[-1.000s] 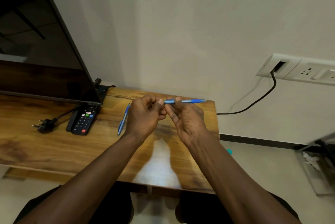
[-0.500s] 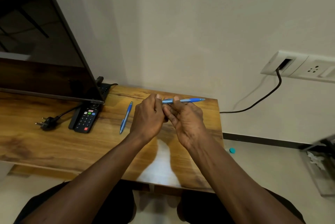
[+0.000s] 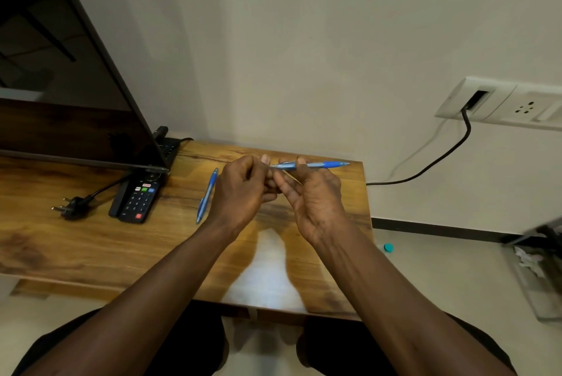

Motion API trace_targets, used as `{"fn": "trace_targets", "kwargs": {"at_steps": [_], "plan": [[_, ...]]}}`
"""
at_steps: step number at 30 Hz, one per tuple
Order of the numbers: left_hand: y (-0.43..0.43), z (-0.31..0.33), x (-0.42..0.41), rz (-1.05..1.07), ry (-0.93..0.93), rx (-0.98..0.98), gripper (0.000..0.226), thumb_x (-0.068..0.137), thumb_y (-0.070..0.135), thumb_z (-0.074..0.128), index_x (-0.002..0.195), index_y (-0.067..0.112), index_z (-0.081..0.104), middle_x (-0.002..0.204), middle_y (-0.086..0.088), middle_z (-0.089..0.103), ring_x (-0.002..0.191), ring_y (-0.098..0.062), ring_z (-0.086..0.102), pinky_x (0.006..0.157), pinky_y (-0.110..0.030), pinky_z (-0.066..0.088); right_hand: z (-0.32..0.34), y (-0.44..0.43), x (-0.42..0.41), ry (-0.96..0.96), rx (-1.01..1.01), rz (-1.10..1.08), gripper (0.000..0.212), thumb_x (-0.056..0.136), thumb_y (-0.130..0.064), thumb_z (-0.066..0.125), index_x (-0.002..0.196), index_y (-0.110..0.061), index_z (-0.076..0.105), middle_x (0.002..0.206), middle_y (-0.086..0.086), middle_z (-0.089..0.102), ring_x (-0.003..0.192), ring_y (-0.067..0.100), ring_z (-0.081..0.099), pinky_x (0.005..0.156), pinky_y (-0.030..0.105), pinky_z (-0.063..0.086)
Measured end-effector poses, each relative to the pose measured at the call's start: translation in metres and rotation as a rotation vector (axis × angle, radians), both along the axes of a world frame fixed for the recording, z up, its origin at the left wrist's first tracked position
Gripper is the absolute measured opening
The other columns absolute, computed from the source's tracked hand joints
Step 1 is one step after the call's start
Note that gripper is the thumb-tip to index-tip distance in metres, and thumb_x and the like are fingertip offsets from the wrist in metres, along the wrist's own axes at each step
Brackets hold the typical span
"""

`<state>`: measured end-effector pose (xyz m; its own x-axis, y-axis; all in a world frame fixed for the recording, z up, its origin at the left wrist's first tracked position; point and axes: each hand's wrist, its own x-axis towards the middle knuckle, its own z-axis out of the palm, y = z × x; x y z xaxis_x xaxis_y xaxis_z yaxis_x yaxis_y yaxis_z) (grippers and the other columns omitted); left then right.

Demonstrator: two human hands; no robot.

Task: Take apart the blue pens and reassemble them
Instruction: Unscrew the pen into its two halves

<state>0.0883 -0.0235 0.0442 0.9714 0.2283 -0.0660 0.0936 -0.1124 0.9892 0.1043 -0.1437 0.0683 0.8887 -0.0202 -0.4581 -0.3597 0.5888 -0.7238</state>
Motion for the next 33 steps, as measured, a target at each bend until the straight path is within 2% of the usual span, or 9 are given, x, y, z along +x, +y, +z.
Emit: {"fn": "trace_targets", "kwargs": {"at_steps": [5,9,12,15,19,21,23,27,33], "plan": [[0.018,0.003,0.005,-0.01,-0.038,-0.004,0.011,0.102,0.019,0.068,0.102,0.008,0.071,0.092,-0.013,0.077,0.086,-0.022,0.08,0.081,-0.041,0.066,0.007,-0.008,0.003,0.007,0.059,0.009,0.006,0.106,-0.002,0.048,0.109,0.0,0.053,0.112,0.028,0.07,0.099,0.041,0.074,0.092,0.045,0.061],[0.023,0.005,0.004,-0.034,0.007,-0.041,0.007,0.098,0.014,0.072,0.101,0.009,0.075,0.092,-0.015,0.078,0.089,-0.024,0.08,0.086,-0.045,0.066,0.008,-0.007,0.003,0.017,0.086,0.027,0.009,0.106,-0.002,0.048,0.113,0.001,0.053,0.116,0.031,0.069,0.1,0.04,0.074,0.094,0.045,0.06],[0.026,0.0,0.004,-0.033,0.045,0.024,0.004,0.096,0.013,0.074,0.099,0.012,0.076,0.088,-0.011,0.079,0.087,-0.021,0.08,0.085,-0.044,0.066,0.006,-0.009,0.004,0.03,0.08,0.02,0.011,0.106,-0.003,0.049,0.115,0.001,0.053,0.115,0.031,0.069,0.099,0.04,0.075,0.092,0.044,0.061],[0.029,-0.012,0.002,-0.066,0.073,0.213,0.005,0.092,0.014,0.08,0.095,0.017,0.077,0.081,-0.004,0.079,0.08,-0.015,0.08,0.08,-0.043,0.067,0.001,-0.013,0.006,0.039,0.031,0.013,0.008,0.106,-0.005,0.05,0.109,0.001,0.055,0.113,0.028,0.07,0.095,0.038,0.076,0.091,0.045,0.061],[0.027,-0.035,-0.004,-0.224,0.145,0.57,0.005,0.091,0.022,0.081,0.093,0.021,0.077,0.077,0.005,0.078,0.07,-0.004,0.075,0.072,-0.032,0.064,-0.01,-0.022,0.006,0.079,-0.046,-0.008,0.007,0.106,-0.005,0.052,0.107,-0.001,0.057,0.113,0.027,0.07,0.091,0.036,0.076,0.09,0.046,0.062],[0.025,-0.044,-0.007,-0.252,0.158,0.763,0.006,0.091,0.026,0.081,0.096,0.024,0.078,0.084,0.009,0.076,0.075,-0.002,0.069,0.063,-0.017,0.051,-0.015,-0.027,0.006,0.11,-0.055,-0.013,0.007,0.105,-0.004,0.052,0.109,-0.001,0.058,0.112,0.026,0.071,0.091,0.035,0.076,0.09,0.046,0.062],[0.025,-0.053,-0.007,-0.254,0.18,0.854,0.006,0.092,0.025,0.08,0.097,0.024,0.078,0.088,0.01,0.075,0.079,-0.001,0.065,0.059,-0.012,0.041,-0.019,-0.032,0.005,0.132,-0.075,-0.002,0.011,0.105,-0.006,0.053,0.114,-0.003,0.059,0.109,0.023,0.073,0.093,0.034,0.076,0.089,0.044,0.062],[0.027,-0.064,-0.008,-0.236,0.221,0.893,0.005,0.091,0.022,0.081,0.096,0.022,0.078,0.089,0.006,0.074,0.085,-0.009,0.069,0.076,-0.028,0.059,-0.02,-0.035,0.007,0.135,-0.099,0.029,0.012,0.104,-0.008,0.057,0.114,-0.004,0.061,0.107,0.021,0.075,0.098,0.033,0.075,0.081,0.037,0.063],[0.027,-0.065,-0.008,-0.25,0.256,0.886,0.018,0.09,0.02,0.081,0.107,0.02,0.074,0.098,0.002,0.074,0.095,-0.011,0.069,0.085,-0.034,0.062,-0.018,-0.037,0.006,0.131,-0.056,0.055,0.007,0.103,-0.006,0.058,0.109,-0.003,0.06,0.107,0.025,0.074,0.1,0.035,0.075,0.08,0.038,0.063]]}}
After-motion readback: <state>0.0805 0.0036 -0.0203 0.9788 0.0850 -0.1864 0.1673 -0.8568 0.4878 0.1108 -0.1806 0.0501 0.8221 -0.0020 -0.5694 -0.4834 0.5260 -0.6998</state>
